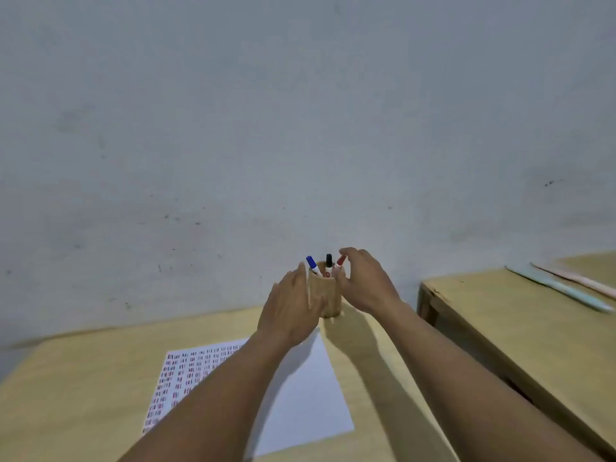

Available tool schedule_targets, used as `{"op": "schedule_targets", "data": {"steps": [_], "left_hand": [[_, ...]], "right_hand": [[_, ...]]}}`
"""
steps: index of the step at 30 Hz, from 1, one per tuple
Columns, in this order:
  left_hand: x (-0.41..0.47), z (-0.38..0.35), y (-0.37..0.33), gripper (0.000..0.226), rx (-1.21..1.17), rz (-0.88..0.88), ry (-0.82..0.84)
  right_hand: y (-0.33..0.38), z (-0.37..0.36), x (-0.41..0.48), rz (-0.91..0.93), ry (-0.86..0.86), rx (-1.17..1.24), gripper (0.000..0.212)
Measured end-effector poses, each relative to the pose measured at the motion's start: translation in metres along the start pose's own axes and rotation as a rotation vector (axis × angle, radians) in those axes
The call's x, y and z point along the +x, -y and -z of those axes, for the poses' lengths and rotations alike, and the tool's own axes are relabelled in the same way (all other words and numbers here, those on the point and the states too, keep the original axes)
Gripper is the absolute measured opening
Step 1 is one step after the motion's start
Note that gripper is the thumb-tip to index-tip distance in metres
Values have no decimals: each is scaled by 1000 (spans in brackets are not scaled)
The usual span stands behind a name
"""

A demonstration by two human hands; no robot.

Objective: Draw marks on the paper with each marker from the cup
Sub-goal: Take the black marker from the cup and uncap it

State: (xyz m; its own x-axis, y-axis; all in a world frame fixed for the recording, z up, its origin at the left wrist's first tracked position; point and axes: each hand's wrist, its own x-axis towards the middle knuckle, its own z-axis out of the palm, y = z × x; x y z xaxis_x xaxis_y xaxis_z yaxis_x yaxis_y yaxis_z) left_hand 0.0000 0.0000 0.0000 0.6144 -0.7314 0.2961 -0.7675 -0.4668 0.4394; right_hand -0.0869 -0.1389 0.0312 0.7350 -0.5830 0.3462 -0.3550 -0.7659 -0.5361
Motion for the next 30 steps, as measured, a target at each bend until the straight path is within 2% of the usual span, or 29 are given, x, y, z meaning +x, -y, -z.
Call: {"op": "schedule_targets", "data": {"steps": [3,5,7,9,18,22,30], "left_hand": [[18,-15,10,83,-96,100,32],[31,-23,13,74,-136,155,76],[40,-28,12,59,-186,199,80],[49,-32,14,67,-214,217,56],[54,-49,17,44,-291,239,10],[53,-50,14,48,-337,252,6],[50,-53,13,40,-443,267,-17]], "right_hand": [[-3,-17,15,-54,-18,34,48],[-5,-26,24,-103,1,42,45],[-9,-34,33,-136,9,50,35],[-11,-42,39,-151,7,51,17],[-18,-56,45,-151,-73,79,23],[-13,-48,41,-149,-99,118,21],[3,-20,33,-99,-116,311,17]]}}
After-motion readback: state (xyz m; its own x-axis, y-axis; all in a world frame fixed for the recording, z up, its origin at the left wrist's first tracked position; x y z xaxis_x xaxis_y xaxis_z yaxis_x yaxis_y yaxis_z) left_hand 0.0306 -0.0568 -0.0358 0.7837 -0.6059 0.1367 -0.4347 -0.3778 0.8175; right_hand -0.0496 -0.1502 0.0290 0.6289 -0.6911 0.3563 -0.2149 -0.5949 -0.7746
